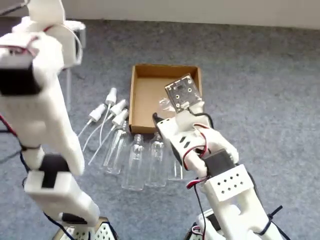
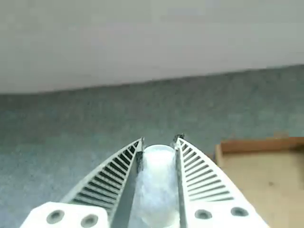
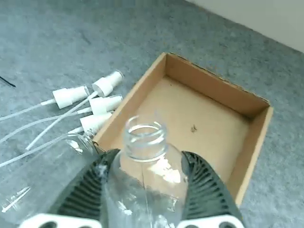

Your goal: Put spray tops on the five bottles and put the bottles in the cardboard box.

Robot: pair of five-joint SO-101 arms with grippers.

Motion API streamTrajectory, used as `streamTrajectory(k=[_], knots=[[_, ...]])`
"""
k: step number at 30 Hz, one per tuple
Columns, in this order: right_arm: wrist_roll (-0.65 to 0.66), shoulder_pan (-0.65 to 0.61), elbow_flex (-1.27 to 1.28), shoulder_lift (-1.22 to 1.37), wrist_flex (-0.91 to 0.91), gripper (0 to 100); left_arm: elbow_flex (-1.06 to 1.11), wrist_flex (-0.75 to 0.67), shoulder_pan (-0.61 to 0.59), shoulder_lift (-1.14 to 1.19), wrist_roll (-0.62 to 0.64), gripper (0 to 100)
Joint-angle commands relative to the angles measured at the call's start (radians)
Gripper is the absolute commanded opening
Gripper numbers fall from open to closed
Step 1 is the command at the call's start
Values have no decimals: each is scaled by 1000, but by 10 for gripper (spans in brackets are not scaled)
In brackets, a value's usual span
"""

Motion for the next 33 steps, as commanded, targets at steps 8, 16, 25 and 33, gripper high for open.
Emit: streamTrajectory(k=[8, 16, 25, 33], knots=[[-40, -81, 283, -311, -274, 5, -31, -48, 401, -249, 155, 41], [-41, -81, 443, -607, -214, 5, 62, -236, 532, -203, 175, 24], [-41, -77, 449, -618, -206, 5, 104, -272, 627, -131, 204, 24], [-43, -76, 449, -618, -205, 5, 104, -245, 625, -122, 210, 24]])
